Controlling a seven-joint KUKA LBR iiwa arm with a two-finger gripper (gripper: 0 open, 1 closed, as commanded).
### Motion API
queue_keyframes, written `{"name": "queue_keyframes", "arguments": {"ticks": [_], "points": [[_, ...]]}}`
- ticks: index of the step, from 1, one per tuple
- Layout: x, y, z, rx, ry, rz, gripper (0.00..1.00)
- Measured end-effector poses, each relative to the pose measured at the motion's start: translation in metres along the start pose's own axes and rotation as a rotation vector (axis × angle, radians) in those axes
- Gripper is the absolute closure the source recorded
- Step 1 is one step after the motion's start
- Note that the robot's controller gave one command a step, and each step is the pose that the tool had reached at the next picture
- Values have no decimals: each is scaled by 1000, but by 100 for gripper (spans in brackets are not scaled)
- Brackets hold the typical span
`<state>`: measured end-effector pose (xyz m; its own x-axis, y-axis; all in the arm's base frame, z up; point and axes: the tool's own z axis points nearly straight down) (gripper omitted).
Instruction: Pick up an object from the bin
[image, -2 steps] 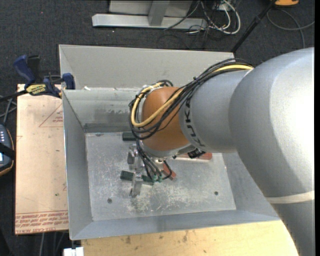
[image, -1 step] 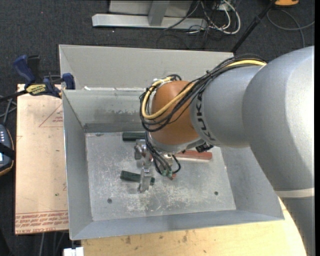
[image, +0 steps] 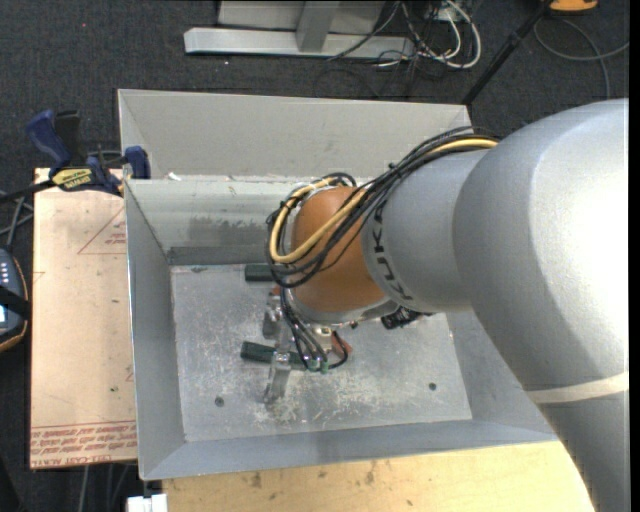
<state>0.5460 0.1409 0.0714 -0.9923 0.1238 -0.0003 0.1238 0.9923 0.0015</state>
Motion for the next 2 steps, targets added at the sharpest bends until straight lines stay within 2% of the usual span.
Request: {"name": "queue_keyframes", "arguments": {"ticks": [1, 2], "points": [[0, -6, 2, -1, -1, 22, 100], [0, -6, 2, 0, -1, 22, 100]]}}
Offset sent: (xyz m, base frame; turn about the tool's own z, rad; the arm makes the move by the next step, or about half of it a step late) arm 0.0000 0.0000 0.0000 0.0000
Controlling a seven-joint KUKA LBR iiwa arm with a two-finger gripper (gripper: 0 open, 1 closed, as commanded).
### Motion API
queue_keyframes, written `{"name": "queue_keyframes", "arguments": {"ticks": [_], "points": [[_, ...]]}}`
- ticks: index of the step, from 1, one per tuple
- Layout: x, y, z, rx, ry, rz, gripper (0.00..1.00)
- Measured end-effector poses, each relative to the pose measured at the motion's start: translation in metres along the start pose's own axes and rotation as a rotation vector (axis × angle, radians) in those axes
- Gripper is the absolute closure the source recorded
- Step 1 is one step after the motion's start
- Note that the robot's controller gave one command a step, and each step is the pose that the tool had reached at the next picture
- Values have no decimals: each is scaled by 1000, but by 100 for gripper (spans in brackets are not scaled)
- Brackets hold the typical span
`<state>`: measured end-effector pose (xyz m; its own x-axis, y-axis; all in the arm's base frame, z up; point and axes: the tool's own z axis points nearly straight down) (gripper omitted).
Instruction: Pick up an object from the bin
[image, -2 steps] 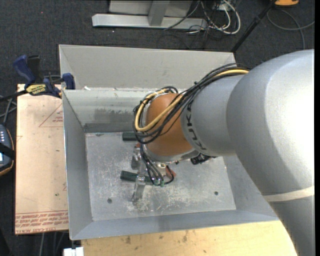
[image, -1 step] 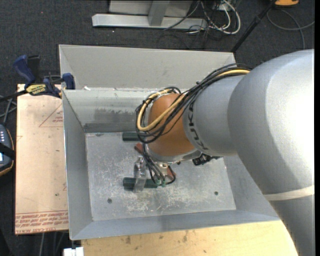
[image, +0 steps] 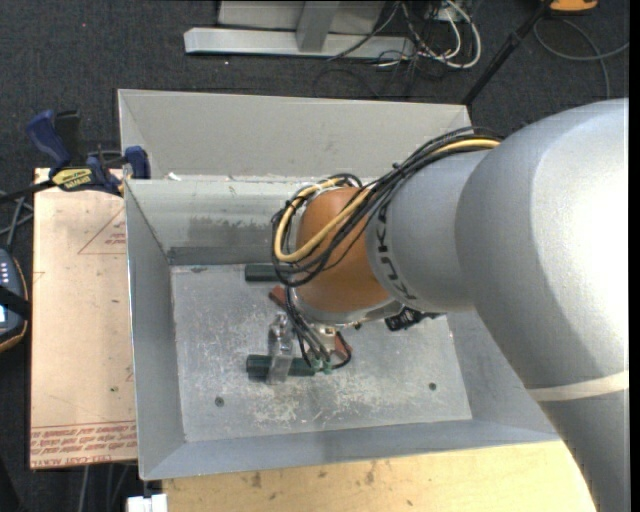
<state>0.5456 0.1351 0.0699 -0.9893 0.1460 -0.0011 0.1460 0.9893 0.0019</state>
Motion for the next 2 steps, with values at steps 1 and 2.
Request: {"name": "queue_keyframes", "arguments": {"ticks": [1, 2], "points": [[1, -1, -3, 2, 4, 0, 100], [3, -1, -22, 5, 11, 0, 100]]}}
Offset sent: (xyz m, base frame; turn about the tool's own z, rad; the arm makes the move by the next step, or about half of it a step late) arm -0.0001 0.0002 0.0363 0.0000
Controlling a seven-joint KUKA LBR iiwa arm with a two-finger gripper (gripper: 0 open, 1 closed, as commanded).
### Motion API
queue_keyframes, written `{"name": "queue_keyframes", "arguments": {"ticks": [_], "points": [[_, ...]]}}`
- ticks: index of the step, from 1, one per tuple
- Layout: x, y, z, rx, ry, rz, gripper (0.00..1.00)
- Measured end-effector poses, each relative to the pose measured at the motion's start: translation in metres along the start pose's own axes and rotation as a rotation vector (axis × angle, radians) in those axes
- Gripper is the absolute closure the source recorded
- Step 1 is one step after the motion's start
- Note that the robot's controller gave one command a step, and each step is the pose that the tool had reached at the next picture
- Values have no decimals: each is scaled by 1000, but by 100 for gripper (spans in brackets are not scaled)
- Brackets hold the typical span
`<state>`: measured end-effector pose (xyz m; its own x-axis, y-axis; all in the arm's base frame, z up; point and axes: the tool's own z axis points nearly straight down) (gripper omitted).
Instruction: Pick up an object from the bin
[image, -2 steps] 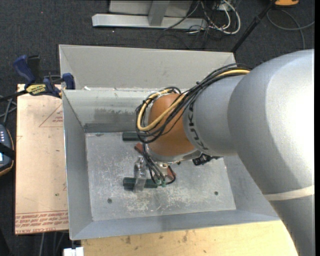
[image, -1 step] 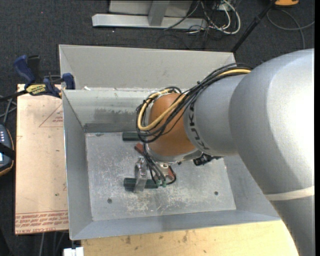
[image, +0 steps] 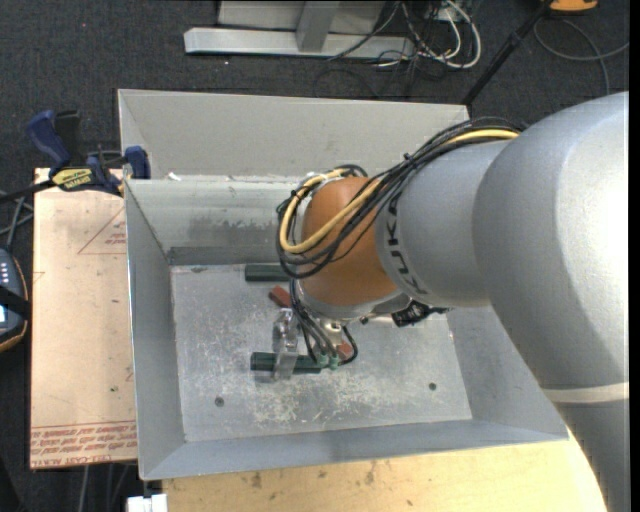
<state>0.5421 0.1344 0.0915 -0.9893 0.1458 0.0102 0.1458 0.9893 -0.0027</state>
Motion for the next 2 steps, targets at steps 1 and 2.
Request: {"name": "queue_keyframes", "arguments": {"ticks": [1, 2], "points": [[-2, 1, -21, -2, -6, 0, 100], [-2, 1, -48, -4, -10, -1, 100]]}}
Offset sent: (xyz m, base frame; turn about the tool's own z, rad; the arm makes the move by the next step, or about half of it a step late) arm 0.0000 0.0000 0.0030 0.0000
